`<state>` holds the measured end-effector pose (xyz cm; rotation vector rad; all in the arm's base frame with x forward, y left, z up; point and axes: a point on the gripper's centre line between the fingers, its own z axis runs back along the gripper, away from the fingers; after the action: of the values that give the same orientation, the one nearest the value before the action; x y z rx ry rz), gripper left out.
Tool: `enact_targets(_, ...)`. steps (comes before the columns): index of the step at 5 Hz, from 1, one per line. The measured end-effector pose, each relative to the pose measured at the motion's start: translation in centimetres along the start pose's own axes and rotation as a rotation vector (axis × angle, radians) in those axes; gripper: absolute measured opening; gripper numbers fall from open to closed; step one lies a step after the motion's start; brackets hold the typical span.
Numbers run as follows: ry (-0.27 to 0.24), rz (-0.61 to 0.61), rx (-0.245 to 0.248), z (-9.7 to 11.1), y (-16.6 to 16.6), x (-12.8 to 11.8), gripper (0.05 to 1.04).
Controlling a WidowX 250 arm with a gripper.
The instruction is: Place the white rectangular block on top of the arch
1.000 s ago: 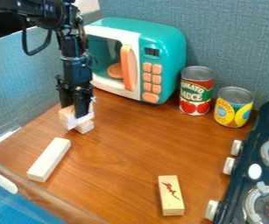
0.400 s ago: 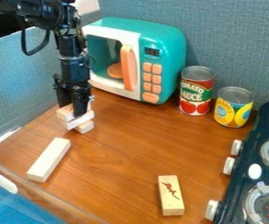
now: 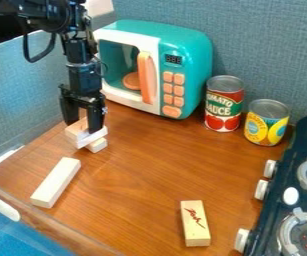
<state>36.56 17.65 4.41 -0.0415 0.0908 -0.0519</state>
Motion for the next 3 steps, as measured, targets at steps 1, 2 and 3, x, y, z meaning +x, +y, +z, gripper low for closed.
enact_targets(1,-0.010,0.022,-0.005,-0.1,0.1,0.0,1.007)
enact_targets(2,0.003,0.000,0.037,0.1,-0.7,-0.5,1.001)
enact_targets(3,-0.015,-0.052,0.096,1.6,-2.8,0.0,1.001)
